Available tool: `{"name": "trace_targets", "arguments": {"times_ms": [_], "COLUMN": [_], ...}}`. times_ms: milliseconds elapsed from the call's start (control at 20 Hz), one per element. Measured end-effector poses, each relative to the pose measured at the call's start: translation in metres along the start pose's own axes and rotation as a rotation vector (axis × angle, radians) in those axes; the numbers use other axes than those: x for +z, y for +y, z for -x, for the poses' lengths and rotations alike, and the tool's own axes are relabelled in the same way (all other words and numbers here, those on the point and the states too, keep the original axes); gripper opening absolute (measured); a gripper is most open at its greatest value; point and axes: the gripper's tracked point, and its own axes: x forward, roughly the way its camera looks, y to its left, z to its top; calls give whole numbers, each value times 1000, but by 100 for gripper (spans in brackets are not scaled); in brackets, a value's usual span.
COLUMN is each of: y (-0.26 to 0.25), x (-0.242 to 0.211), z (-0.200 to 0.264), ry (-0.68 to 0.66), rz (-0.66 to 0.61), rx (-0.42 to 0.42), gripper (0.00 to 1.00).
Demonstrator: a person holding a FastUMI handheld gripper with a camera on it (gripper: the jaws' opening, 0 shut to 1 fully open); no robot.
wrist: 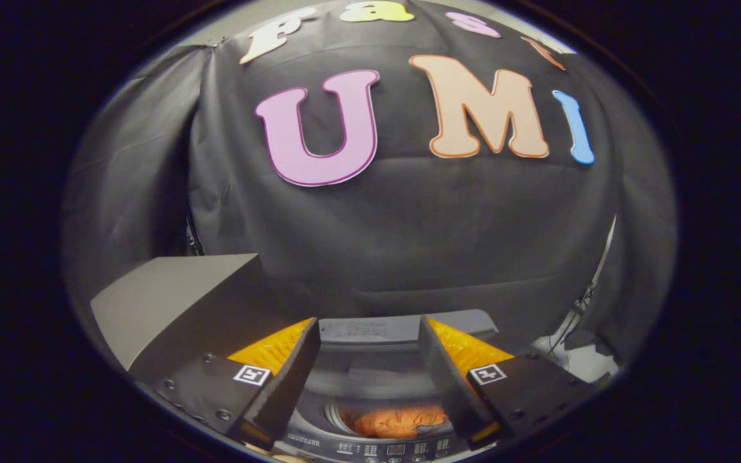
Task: Put the clothes into the washing machine and then close the washing machine lid.
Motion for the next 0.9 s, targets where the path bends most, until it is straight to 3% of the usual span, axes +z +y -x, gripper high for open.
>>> {"name": "trace_targets", "arguments": {"times_ms": [400,900], "y": [-18,-44], "x": [19,23], "z": [40,123], "ry": [-110,-381], "rz": [42,118], "rx": [-8,11], "gripper": [96,96]}}
